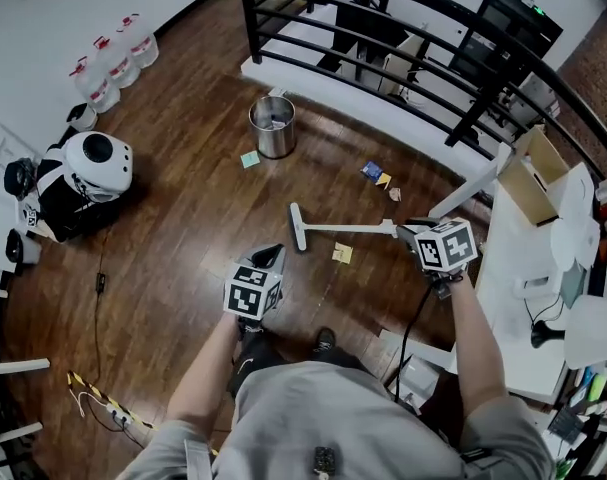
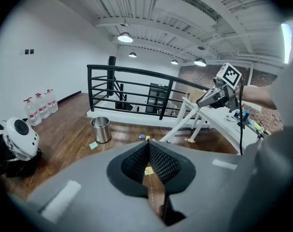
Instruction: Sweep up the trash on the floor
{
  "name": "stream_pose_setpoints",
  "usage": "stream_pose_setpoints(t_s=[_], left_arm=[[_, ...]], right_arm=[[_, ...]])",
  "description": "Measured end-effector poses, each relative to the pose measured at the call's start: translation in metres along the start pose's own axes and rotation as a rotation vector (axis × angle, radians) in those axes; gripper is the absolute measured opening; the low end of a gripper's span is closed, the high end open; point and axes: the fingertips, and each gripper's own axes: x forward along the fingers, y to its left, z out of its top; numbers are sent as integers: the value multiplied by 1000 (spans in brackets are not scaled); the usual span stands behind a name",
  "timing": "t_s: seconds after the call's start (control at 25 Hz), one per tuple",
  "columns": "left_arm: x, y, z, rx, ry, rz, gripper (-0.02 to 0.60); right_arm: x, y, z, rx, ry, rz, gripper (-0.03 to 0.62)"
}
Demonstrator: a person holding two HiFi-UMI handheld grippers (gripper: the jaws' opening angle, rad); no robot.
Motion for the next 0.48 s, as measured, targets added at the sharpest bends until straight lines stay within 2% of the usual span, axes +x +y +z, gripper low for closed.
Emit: stream_pose_setpoints(t_s=[0.16,0.48], left_arm=[[-13,65,3,-3,-12,0,6],[-49,198,10,8,1,-54,6]], right_arm=[[38,44,40,23,-22,-5,97],[102,140,121,80,-45,-80,97]])
